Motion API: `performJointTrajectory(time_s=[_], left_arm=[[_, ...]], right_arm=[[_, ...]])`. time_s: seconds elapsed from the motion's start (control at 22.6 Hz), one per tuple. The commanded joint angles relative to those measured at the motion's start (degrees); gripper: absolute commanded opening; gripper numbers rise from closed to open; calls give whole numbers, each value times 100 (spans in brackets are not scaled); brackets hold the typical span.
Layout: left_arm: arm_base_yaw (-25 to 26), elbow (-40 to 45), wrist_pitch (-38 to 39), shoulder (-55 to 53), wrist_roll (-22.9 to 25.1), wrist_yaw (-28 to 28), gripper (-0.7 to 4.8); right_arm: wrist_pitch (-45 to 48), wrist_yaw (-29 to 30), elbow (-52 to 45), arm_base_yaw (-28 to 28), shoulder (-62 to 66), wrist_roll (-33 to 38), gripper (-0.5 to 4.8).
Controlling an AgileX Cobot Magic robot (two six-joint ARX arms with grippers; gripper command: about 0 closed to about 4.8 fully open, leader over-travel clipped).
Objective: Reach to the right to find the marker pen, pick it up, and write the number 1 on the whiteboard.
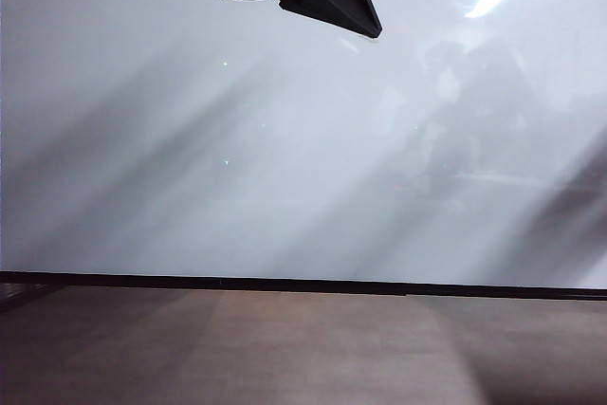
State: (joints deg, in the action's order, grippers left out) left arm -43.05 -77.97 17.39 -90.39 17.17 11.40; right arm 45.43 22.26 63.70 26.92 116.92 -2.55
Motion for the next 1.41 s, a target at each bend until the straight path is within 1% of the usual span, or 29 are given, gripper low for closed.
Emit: performJointTrajectory(time_s=[0.04, 0.13, 0.18, 0.27, 0.31, 0.35, 0.4, 0.44, 0.49, 0.53, 0.57, 0.62, 0.66, 0.71, 0.84, 0.93, 0.97, 1.06, 1.15, 1.28, 1.41], left_arm=[[-4, -35, -68, 210, 42, 24, -5], [-4, -35, -48, 402, 44, 15, -5], [-4, -35, -37, 468, 37, 20, -5], [2, -35, 33, 776, -173, 2, -5], [136, -35, 20, 1054, -533, 42, -5], [304, -35, 17, 1292, -870, 101, -5], [446, -35, 44, 1458, -1027, 212, -5], [656, -35, 136, 1679, -1082, 321, -5], [846, -37, 229, 1875, -1071, 343, -5], [1021, -57, 315, 2081, -1036, 339, -5], [1036, -59, 315, 2173, -1036, 326, -5], [1080, -63, 337, 2284, -1014, 160, -5], [1137, -68, 363, 2317, -1008, 129, -5], [1172, -114, 476, 2321, -1016, 149, -5], [1163, -203, 608, 2277, -1027, 129, -5], [1119, -214, 592, 2273, -1038, 127, -5], [1108, -232, 597, 2273, -1043, 118, -5], [1097, -308, 625, 2258, -1093, -59, -5], [1078, -435, 721, 2223, -1187, -264, -5], [1019, -640, 863, 2131, -1185, -278, -5], [1019, -765, 997, 2124, -1163, -282, -5]], right_arm=[[35, -389, -144, 190, -610, 275, -6], [-929, -1091, -214, 269, -1252, 369, -6], [-1320, -1231, -278, 293, -1530, 413, -6], [-2461, -1207, -525, 269, -2439, 450, -6], [-2955, -1231, -763, 142, -3154, 455, -6], [-3250, -1292, -964, 68, -3773, 459, -6], [-3464, -1370, -1064, -17, -4170, 474, -6], [-3877, -1386, -1182, -136, -4828, 472, -6], [-4168, -1386, -1202, -192, -5204, 472, -6], [-4588, -1381, -1200, -374, -5764, 527, -6], [-4811, -1379, -1198, -564, -6153, 540, -6], [-4959, -1379, -1182, -846, -6529, 654, -6], [-4999, -1386, -1143, -1152, -6771, 710, -6], [-5001, -1473, -994, -1711, -6911, 706, -6], [-5136, -2050, -592, -2599, -6806, 662, -6], [-5167, -2404, -302, -3042, -6629, 411, -6], [-5160, -2527, -120, -3270, -6470, 267, -6], [-5176, -2612, 197, -3563, -6159, 205, -6], [-5228, -2643, 544, -3720, -5764, 170, -6], [-5381, -2671, 1047, -3735, -5160, -37, -6], [-5718, -2859, 1635, -3744, -4592, -116, -6]])
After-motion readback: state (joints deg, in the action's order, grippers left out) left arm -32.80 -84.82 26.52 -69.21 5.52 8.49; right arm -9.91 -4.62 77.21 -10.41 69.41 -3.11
